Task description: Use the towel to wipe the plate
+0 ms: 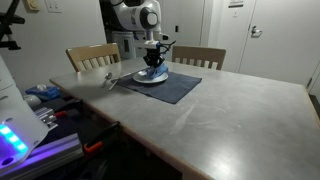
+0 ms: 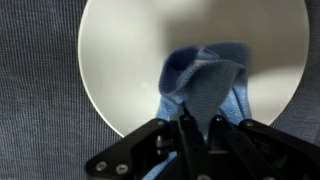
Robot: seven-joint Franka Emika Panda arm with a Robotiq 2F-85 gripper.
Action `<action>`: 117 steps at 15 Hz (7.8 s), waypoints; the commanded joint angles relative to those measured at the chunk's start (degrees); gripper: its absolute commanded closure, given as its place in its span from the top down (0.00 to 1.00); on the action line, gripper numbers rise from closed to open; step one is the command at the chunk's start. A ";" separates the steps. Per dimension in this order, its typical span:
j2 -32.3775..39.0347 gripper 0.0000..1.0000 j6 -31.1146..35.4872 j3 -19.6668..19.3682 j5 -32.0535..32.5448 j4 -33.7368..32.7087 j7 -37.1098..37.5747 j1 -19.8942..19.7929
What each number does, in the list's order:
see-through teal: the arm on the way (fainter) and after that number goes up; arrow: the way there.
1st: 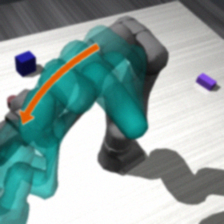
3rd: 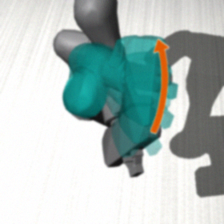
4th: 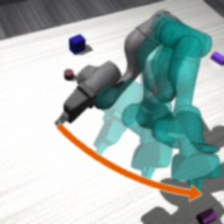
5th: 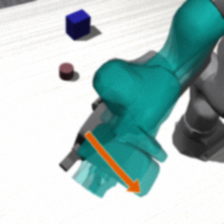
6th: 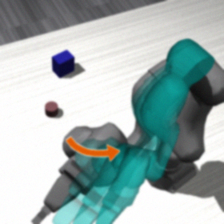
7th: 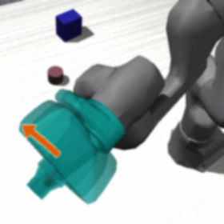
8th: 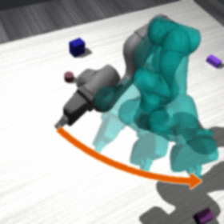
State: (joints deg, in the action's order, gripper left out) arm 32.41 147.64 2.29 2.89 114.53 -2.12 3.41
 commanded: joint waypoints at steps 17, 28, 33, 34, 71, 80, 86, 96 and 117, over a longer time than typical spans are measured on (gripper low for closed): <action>-1.31 0.03 -34.10 -1.30 3.04 -4.90 4.47 3.11; 2.88 0.03 -28.55 4.01 -11.20 -8.46 -5.26 0.36; 3.65 0.03 -15.47 3.56 -10.55 -7.19 -2.37 0.95; 3.67 0.03 -13.22 3.05 -9.73 -6.89 -1.17 1.40; 9.68 0.03 -33.06 4.15 -7.30 -15.90 -5.44 0.08; 9.29 0.03 -19.56 2.70 -6.08 -14.32 0.13 1.94; 9.68 0.03 -24.58 2.28 -6.11 -16.37 2.74 1.60; 15.60 0.03 -47.96 2.61 -6.86 -24.10 -3.46 -0.49; 10.02 0.03 -31.38 -3.11 0.61 -22.41 22.79 6.40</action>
State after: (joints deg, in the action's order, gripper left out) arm 45.06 110.05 -2.16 4.47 90.67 23.37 10.57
